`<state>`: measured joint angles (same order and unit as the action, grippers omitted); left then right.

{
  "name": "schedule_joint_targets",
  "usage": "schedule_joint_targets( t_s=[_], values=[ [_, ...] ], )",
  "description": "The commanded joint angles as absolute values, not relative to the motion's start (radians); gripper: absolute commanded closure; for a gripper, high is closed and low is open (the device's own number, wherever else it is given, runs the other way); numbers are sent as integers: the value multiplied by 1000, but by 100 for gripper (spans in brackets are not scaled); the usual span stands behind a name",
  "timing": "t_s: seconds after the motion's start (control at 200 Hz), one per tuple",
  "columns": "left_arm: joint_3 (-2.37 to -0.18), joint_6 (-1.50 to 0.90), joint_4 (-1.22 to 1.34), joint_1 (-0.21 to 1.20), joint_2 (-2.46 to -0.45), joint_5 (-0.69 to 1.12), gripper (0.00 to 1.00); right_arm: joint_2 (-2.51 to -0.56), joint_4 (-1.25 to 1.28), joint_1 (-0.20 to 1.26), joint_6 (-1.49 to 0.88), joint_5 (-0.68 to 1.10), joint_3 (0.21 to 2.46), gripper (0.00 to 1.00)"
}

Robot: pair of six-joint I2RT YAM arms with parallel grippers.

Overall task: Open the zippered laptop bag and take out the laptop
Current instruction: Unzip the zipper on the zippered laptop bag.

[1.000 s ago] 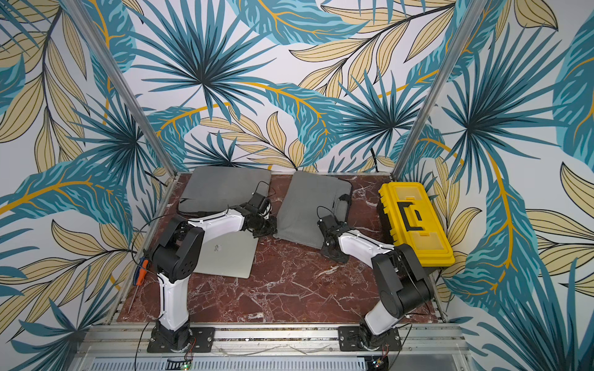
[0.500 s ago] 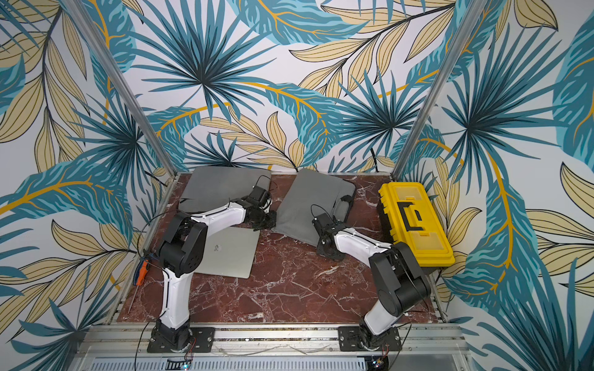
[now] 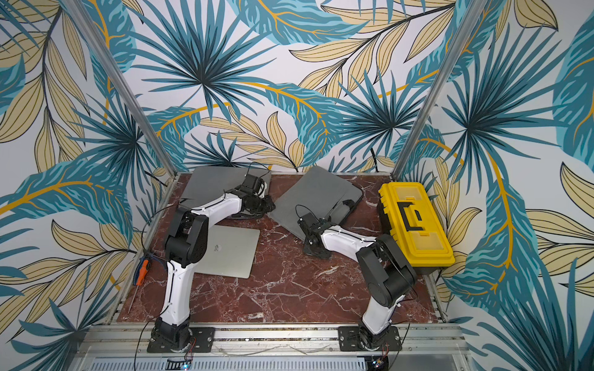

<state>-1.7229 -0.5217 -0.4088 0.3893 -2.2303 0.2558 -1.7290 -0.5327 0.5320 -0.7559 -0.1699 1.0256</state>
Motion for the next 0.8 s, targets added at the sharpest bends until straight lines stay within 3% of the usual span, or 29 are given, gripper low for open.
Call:
schedule_joint_targets(
  t_s=[0.0, 0.34, 0.496, 0.796],
  values=[
    [-1689, -552, -373, 397, -2165, 274, 53, -1742, -529, 536, -762, -175, 1043, 100],
    [-1370, -707, -358, 458, -1925, 280, 41, -1701, -564, 531, -729, -242, 1057, 100],
    [-1353, -740, -354, 529, -1942, 376, 36, -1679, -573, 527, -712, -254, 1051, 100],
    [-1427, -834, -308, 606, -2056, 568, 36, -1669, -483, 501, -685, -153, 1015, 100]
  ],
)
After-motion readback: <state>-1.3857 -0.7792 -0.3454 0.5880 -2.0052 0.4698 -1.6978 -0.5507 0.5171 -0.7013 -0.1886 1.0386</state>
